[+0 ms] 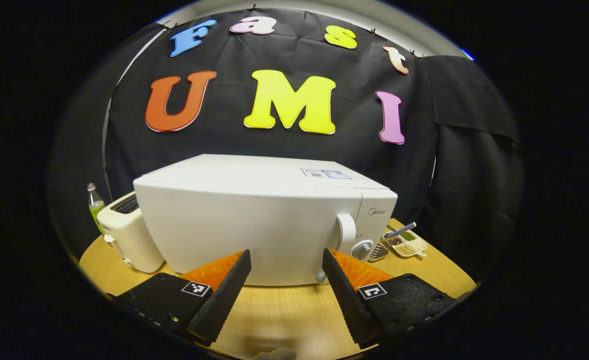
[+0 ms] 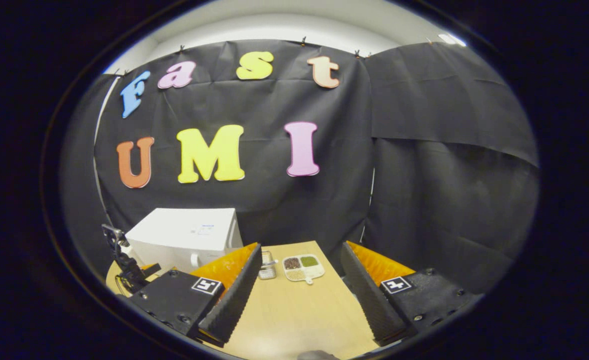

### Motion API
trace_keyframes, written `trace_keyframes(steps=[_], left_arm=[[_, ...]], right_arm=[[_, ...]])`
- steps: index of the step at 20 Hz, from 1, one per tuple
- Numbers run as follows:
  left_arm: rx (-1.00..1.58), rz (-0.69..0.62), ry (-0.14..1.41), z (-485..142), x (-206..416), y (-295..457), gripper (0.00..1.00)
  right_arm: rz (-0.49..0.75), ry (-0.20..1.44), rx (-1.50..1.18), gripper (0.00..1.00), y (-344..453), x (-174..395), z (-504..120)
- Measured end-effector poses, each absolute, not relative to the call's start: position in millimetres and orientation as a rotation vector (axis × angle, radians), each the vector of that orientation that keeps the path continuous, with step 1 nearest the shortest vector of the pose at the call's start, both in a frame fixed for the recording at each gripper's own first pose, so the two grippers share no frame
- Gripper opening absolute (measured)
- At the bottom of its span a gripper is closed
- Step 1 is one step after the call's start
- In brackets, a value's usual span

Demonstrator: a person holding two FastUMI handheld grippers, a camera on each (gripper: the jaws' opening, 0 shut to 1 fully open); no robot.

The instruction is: Open the microwave oven with the left hand, put the food in, and close the microwave oven.

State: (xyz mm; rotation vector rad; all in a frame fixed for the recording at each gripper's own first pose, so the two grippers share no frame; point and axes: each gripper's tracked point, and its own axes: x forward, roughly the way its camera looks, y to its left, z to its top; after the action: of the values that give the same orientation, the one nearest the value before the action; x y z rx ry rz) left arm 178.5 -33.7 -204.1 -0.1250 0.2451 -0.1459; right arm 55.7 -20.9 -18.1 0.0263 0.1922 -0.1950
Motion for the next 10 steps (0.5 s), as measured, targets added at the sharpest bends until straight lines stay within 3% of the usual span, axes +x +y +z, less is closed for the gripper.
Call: trace_keyframes(steps=[2,3,4,7,8,9,10], left_arm=[[-0.118,-0.110,0.230,-180.0,150.7,-10.6,0.91],[-0.139,-0.109,0.226,-167.5,135.0,-4.0,0.91],[-0.149,-0.110,0.222,-155.4,120.5,3.1,0.91],[-0.104,-0.068,0.169,-115.4,86.0,36.4,0.94],[-0.091,-0.044,0.148,-100.1,75.5,47.7,0.94],[-0.091,-0.018,0.130,-85.9,67.2,59.4,0.93],[-0.097,0.008,0.116,-72.0,61.1,68.6,0.94]], right_arm=[[-0.153,0.185,0.025,1.00,-0.3,57.2,-17.7],[-0.130,0.178,0.026,0.92,10.8,58.8,-16.6],[-0.112,0.171,0.023,1.00,20.3,59.9,-15.7],[-0.051,0.150,0.023,1.00,51.0,64.4,-13.4],[-0.030,0.142,0.027,0.92,61.0,65.9,-11.7],[-0.014,0.134,0.030,0.92,69.5,67.2,-10.3],[0.002,0.126,0.031,1.00,77.6,67.8,-8.0]])
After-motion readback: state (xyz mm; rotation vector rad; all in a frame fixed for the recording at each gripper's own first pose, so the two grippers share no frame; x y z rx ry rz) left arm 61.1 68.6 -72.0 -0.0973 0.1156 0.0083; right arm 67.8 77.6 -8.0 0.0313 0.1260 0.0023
